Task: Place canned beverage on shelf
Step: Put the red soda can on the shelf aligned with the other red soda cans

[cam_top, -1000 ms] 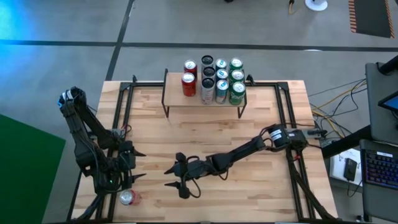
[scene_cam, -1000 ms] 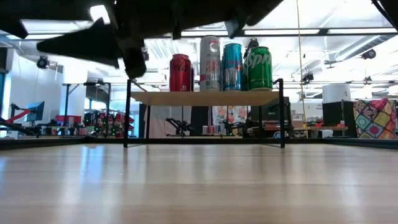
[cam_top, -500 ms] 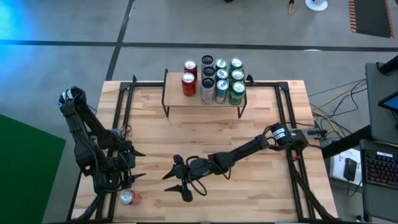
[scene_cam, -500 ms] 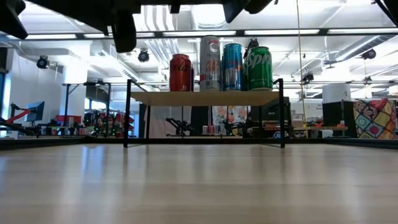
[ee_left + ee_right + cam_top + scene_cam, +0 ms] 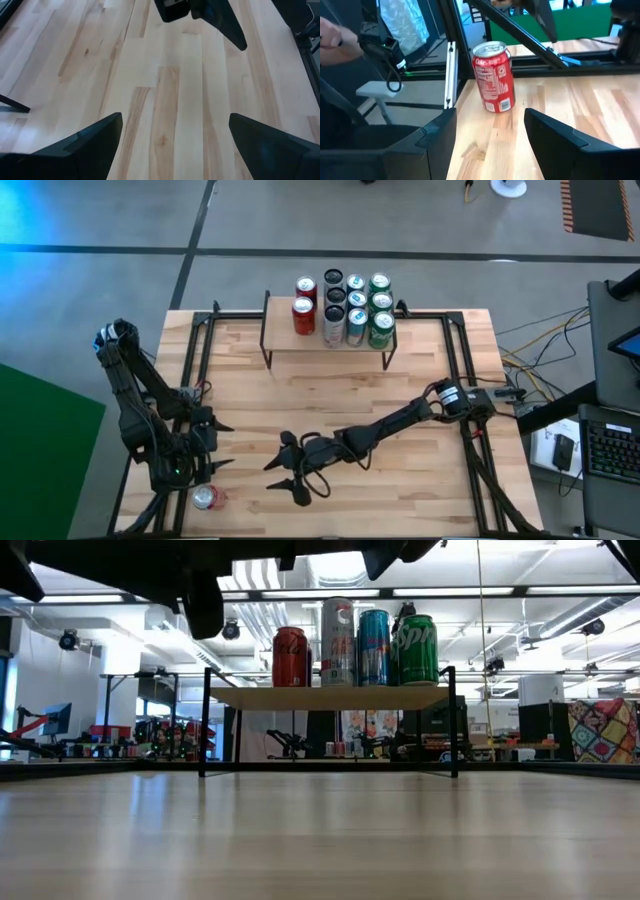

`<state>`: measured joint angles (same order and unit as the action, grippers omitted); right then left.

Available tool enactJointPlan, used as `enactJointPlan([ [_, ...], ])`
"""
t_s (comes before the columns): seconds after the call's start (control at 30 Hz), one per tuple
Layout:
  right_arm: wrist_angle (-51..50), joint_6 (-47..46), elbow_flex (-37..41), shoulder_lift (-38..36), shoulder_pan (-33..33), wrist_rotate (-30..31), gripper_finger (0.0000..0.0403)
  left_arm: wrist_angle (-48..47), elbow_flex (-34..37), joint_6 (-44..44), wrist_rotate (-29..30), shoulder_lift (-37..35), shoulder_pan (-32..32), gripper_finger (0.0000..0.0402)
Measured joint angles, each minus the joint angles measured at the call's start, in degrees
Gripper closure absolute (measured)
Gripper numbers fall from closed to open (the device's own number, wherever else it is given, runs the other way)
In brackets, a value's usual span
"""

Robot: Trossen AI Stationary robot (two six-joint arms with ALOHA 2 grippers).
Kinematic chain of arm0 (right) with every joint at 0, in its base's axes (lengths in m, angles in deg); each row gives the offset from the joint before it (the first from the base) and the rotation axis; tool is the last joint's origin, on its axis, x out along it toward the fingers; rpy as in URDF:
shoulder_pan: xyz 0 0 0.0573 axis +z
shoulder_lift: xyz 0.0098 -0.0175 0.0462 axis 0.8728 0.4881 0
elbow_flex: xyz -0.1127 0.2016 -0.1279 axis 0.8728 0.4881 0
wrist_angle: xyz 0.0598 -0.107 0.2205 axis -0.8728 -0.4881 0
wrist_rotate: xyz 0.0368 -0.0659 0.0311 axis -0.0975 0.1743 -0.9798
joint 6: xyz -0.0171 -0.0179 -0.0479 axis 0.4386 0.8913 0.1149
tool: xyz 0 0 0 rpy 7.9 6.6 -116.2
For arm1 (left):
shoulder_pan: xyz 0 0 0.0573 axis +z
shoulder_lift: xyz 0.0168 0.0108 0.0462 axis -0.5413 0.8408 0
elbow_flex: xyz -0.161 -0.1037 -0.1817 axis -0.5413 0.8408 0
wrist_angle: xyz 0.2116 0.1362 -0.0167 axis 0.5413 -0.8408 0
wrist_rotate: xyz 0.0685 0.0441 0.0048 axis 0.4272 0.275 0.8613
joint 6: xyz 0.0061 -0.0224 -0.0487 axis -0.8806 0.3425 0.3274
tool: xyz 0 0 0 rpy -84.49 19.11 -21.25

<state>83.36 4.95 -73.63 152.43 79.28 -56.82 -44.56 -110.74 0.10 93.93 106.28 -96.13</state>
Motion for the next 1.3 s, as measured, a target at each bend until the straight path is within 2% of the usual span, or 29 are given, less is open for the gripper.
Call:
enactJointPlan([
  [0.23, 0.72, -0.49, 0.0, 0.0, 0.11, 1.99, 0.0179, 0.02, 0.0, -0.8, 0.35, 0.0, 0.01, 0.005],
  [1.3, -0.35, 0.87, 0.0, 0.02, 0.13, 0.4, 0.0188, 0.02, 0.0, -0.21, 0.38, 0.0, 0.01, 0.005],
])
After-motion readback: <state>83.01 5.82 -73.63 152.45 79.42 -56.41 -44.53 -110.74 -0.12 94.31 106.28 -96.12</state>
